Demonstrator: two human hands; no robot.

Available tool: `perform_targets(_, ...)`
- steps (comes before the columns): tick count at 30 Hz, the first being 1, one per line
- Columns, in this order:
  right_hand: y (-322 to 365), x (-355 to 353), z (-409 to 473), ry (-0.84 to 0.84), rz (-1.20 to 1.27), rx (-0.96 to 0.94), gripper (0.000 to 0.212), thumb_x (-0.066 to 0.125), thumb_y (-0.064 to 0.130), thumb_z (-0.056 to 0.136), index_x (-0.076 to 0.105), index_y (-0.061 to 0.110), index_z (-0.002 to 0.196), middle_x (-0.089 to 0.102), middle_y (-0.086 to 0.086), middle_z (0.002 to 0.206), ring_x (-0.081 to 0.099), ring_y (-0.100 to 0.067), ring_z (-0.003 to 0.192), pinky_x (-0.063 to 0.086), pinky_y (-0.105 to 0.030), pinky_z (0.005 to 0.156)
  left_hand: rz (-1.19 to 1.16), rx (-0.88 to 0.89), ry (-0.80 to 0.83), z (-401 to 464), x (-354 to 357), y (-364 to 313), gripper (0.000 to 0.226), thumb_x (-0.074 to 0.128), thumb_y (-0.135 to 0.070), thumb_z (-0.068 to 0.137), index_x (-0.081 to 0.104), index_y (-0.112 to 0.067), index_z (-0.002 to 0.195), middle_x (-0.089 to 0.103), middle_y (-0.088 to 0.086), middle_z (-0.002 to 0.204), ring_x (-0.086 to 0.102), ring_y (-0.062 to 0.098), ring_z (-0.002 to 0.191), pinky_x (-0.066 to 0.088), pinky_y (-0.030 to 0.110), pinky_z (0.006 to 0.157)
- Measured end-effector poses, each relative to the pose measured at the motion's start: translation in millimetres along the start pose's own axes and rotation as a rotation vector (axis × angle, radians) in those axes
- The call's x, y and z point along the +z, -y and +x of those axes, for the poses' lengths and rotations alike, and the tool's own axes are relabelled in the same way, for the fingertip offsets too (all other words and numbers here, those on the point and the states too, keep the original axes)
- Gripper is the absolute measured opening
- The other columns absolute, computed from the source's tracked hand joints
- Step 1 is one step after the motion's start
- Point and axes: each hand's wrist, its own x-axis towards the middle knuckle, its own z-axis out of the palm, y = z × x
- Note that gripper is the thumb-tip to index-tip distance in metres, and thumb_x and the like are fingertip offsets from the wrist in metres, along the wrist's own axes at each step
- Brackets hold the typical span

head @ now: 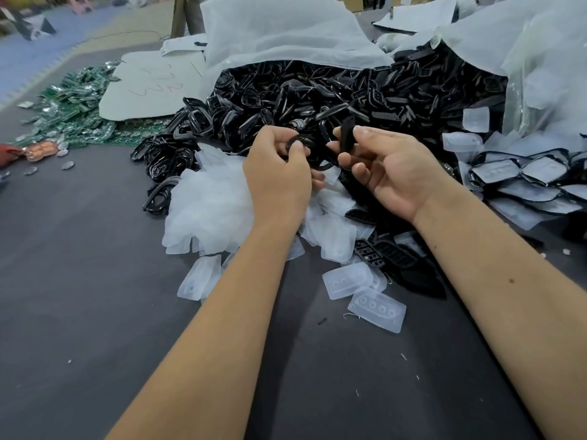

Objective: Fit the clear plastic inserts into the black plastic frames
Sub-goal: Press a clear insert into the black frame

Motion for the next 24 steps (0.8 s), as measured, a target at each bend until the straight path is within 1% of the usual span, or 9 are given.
perform_targets(3, 0.3, 0.6, -0.5, 0.005, -0.015, -0.002, 0.022, 0.054, 0.014, 0.107, 0.075, 0.006, 0.107, 0.080, -0.011, 0.096, 0.070, -0.009, 0.066, 0.051, -0.014, 0.052, 0.009, 0.008, -0.010, -0.1, -0.2, 0.5, 0.009, 0.053, -0.001, 0.102, 0.059, -0.008, 0.100, 0.070, 0.020, 0.093, 0.067, 0.018, 0.045, 0.051, 0.025, 0.043)
perform_targets(6, 0.0, 0.3, 1.1, -0.002, 0.008, -0.001, 0.021, 0.059, 0.015, 0.105, 0.074, 0.003, 0.113, 0.078, -0.010, 0.092, 0.068, -0.009, 0.065, 0.051, -0.015, 0.052, 0.019, 0.029, -0.030, -0.8, 0.1, 0.4, 0.010, 0.054, -0.001, 0.100, 0.059, -0.008, 0.096, 0.069, 0.023, 0.094, 0.066, 0.016, 0.045, 0.051, 0.026, 0.043)
perform_targets(8, -0.1, -0.4, 1.7, 0.001, 0.029, 0.003, 0.019, 0.064, 0.014, 0.102, 0.075, 0.004, 0.112, 0.077, -0.009, 0.090, 0.067, -0.009, 0.066, 0.051, -0.015, 0.054, 0.006, 0.039, -0.042, -1.6, 0.3, 0.2, 0.009, 0.054, -0.001, 0.100, 0.058, -0.008, 0.096, 0.068, 0.023, 0.093, 0.068, 0.017, 0.047, 0.051, 0.026, 0.044)
perform_targets(10, -0.9, -0.8, 1.3, 0.014, 0.029, 0.001, 0.014, 0.068, 0.008, 0.097, 0.077, 0.005, 0.108, 0.075, -0.006, 0.087, 0.066, -0.009, 0.069, 0.051, -0.014, 0.056, 0.004, 0.059, -0.061, -1.9, 0.4, 0.4, 0.008, 0.053, -0.001, 0.099, 0.056, -0.008, 0.097, 0.067, 0.019, 0.089, 0.070, 0.017, 0.049, 0.052, 0.027, 0.046)
perform_targets(13, -1.9, 0.8, 0.6, -0.014, 0.007, -0.057, 0.021, 0.071, -0.004, 0.091, 0.076, 0.007, 0.108, 0.071, -0.001, 0.078, 0.066, -0.009, 0.068, 0.051, -0.016, 0.056, -0.010, 0.077, -0.077, -2.2, 0.5, 1.3, 0.012, 0.053, 0.001, 0.098, 0.052, -0.010, 0.095, 0.064, 0.009, 0.081, 0.072, 0.019, 0.053, 0.056, 0.029, 0.050)
perform_targets(16, -3.0, 3.5, 0.6, -0.079, -0.003, -0.116, 0.021, 0.073, -0.009, 0.087, 0.071, 0.009, 0.098, 0.068, 0.000, 0.073, 0.064, -0.010, 0.064, 0.048, -0.019, 0.054, -0.008, 0.093, -0.075, -2.3, 0.8, 2.3, 0.016, 0.055, 0.001, 0.099, 0.050, -0.013, 0.091, 0.063, 0.009, 0.080, 0.074, 0.020, 0.056, 0.058, 0.028, 0.052)
perform_targets(19, -5.8, 4.3, 0.9, -0.077, -0.029, -0.151, 0.020, 0.074, -0.008, 0.087, 0.072, 0.012, 0.089, 0.071, 0.002, 0.076, 0.064, -0.009, 0.070, 0.048, -0.021, 0.059, -0.004, 0.096, -0.072, -2.3, 0.9, 3.5, 0.015, 0.056, 0.001, 0.099, 0.052, -0.012, 0.092, 0.064, 0.008, 0.078, 0.074, 0.019, 0.057, 0.059, 0.030, 0.053)
perform_targets(22, -6.1, 3.0, 0.2, -0.070, -0.050, -0.190, 0.023, 0.071, -0.009, 0.088, 0.073, 0.013, 0.083, 0.075, -0.004, 0.087, 0.070, -0.016, 0.084, 0.054, -0.027, 0.070, -0.001, 0.077, -0.064, -2.1, 0.2, 4.4, 0.013, 0.056, 0.001, 0.099, 0.057, -0.011, 0.097, 0.065, 0.009, 0.080, 0.074, 0.019, 0.058, 0.063, 0.037, 0.058)
perform_targets(24, -5.9, 3.2, -0.1, -0.071, -0.104, -0.232, 0.028, 0.065, -0.013, 0.086, 0.070, 0.013, 0.077, 0.078, -0.012, 0.095, 0.072, -0.022, 0.087, 0.054, -0.028, 0.064, 0.033, 0.079, -0.047, -2.4, -0.4, 3.8, 0.021, 0.054, 0.002, 0.098, 0.066, -0.014, 0.105, 0.069, 0.014, 0.085, 0.075, 0.017, 0.059, 0.064, 0.037, 0.063)
